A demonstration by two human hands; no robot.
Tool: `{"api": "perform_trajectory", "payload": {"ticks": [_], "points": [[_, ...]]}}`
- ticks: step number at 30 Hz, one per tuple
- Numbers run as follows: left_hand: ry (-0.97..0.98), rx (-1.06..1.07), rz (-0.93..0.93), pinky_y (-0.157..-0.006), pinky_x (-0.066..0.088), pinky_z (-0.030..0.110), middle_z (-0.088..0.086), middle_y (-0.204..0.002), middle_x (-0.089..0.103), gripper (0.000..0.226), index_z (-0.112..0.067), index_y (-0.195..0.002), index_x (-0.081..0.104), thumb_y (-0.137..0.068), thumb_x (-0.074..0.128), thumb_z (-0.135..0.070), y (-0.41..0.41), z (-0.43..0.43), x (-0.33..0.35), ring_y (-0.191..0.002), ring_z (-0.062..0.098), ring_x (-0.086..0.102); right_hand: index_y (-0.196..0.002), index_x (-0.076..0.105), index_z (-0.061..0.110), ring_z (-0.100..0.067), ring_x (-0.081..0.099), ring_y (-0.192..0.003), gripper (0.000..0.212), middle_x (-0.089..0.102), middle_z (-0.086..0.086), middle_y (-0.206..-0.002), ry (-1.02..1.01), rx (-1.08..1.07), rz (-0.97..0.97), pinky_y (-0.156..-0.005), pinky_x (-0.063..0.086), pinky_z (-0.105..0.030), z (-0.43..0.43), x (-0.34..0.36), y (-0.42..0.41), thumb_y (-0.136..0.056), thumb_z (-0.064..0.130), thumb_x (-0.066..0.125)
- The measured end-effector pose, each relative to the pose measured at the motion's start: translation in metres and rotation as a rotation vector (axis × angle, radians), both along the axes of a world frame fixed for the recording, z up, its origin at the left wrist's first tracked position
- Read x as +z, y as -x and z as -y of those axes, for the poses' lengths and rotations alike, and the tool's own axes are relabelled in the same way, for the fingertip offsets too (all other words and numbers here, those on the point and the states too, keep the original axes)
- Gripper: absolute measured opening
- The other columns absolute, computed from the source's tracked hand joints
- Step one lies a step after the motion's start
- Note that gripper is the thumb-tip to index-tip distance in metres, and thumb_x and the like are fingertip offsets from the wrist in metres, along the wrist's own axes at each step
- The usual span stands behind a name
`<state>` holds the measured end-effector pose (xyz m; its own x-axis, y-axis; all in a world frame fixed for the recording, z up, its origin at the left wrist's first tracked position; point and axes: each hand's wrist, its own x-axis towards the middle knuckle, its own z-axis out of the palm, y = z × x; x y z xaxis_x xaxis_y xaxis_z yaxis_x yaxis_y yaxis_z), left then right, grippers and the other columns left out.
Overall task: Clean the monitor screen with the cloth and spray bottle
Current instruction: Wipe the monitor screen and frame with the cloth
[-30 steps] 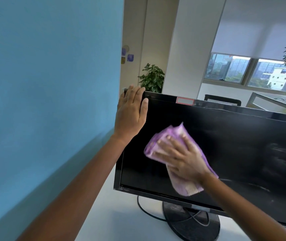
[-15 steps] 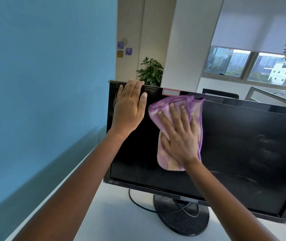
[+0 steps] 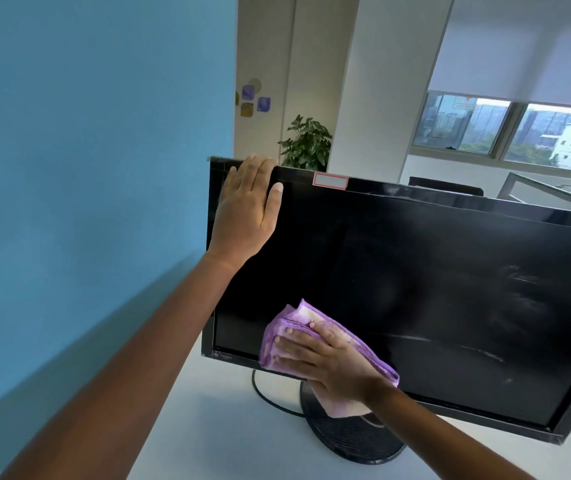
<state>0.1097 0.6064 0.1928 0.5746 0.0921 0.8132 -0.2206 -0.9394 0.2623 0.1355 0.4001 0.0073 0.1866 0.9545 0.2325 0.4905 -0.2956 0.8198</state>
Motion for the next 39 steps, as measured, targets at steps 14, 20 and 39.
{"api": "perform_trajectory", "payload": {"ticks": [14,20,39], "points": [[-0.144,-0.068,-0.100,-0.117,-0.002,0.036,0.004,-0.156,0.013,0.071,-0.014,-0.146,0.012,-0.084,0.005,-0.049,0.001,0.033,0.000,-0.145,0.018,0.006,-0.140,0.031,0.029,-0.043,0.011,-0.136,0.057,0.018,-0.009,-0.149,-0.897,-0.144,0.179,-0.112,-0.003,-0.058,0.052,0.173,-0.028,-0.087,0.048,0.034],[-0.089,-0.050,-0.066,-0.117,0.004,0.037,0.009,-0.153,0.025,0.071,-0.010,-0.144,0.021,-0.086,0.009,-0.049,-0.003,0.043,-0.002,-0.144,0.021,0.014,-0.140,0.035,0.025,-0.044,0.014,-0.137,0.059,0.026,-0.018,-0.149,-0.923,-0.179,0.080,-0.114,0.011,-0.056,0.034,0.151,-0.019,-0.086,0.047,0.031],[-0.133,0.059,-0.020,-0.116,0.010,0.039,0.013,-0.149,0.032,0.067,-0.006,-0.141,0.027,-0.089,0.013,-0.046,-0.001,0.049,-0.005,-0.142,0.026,0.022,-0.144,0.016,0.033,-0.030,-0.009,-0.143,0.073,-0.004,-0.003,-0.157,-0.183,-0.112,0.052,-0.114,-0.001,-0.050,0.067,0.016,-0.004,-0.077,0.052,0.037]]}}
